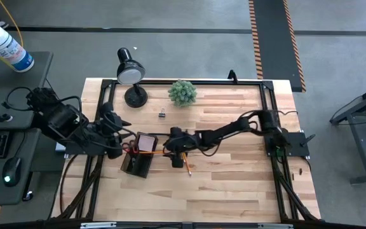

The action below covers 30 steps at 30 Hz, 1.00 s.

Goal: Pick and place office supplies into organizer
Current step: Put the left orange pencil into the desk organizer

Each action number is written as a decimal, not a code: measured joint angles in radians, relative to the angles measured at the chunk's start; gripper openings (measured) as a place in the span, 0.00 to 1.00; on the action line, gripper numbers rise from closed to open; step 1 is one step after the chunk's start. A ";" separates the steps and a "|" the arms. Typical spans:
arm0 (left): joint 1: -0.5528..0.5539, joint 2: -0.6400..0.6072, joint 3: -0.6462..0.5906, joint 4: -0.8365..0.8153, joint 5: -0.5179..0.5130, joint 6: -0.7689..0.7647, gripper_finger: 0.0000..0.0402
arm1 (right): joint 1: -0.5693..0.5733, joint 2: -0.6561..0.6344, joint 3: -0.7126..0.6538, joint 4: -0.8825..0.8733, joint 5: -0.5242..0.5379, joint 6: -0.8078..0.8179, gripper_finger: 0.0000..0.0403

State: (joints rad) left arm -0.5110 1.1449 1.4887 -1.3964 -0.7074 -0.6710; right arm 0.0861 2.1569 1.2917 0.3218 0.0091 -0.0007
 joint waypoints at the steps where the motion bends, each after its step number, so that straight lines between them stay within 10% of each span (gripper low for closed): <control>1: 0.000 0.001 0.000 0.000 0.001 0.005 0.38 | 0.000 0.015 0.010 0.001 0.008 0.008 0.58; 30: 0.000 0.005 0.000 0.001 -0.008 0.014 0.38 | -0.001 0.097 0.067 0.026 0.010 0.026 0.50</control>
State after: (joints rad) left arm -0.5109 1.1500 1.4887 -1.3956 -0.7151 -0.6571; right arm 0.0853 2.2536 1.3590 0.3477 0.0194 0.0257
